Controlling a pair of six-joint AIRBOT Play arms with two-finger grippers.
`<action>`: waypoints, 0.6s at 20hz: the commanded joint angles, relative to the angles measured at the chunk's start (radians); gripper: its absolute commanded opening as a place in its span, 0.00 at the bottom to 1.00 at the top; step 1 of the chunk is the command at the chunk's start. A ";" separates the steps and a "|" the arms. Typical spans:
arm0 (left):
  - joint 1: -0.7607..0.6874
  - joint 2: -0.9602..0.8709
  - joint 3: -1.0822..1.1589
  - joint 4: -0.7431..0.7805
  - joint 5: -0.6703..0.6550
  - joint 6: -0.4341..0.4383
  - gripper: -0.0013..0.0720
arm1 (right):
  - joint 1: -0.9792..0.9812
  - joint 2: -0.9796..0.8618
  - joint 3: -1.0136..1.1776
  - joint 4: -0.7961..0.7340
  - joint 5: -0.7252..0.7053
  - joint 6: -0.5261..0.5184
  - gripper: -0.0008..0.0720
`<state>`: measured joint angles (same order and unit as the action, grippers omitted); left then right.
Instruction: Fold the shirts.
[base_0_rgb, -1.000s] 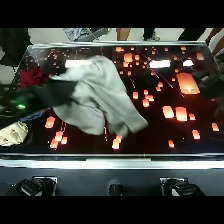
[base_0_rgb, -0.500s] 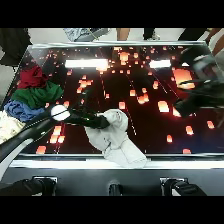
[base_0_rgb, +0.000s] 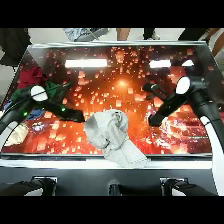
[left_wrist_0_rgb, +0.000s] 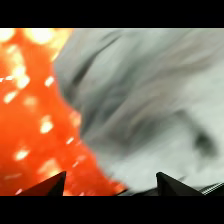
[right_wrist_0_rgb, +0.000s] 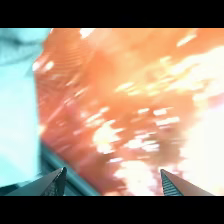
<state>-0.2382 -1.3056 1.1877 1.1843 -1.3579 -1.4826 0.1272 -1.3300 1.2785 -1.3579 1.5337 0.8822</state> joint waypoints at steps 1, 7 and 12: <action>0.038 0.101 -0.218 0.005 0.024 0.026 1.00 | -0.005 -0.035 -0.158 0.105 0.002 -0.092 0.94; -0.137 0.072 -0.445 -0.243 0.370 0.082 0.99 | -0.005 -0.035 -0.336 0.169 -0.005 -0.137 0.99; -0.193 0.027 -0.445 -0.243 0.456 0.081 0.61 | -0.005 -0.044 -0.420 0.172 -0.033 -0.135 1.00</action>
<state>-0.4000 -1.2556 0.7586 0.9604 -0.9760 -1.4067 0.1223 -1.3674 0.9142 -1.1973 1.5185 0.7525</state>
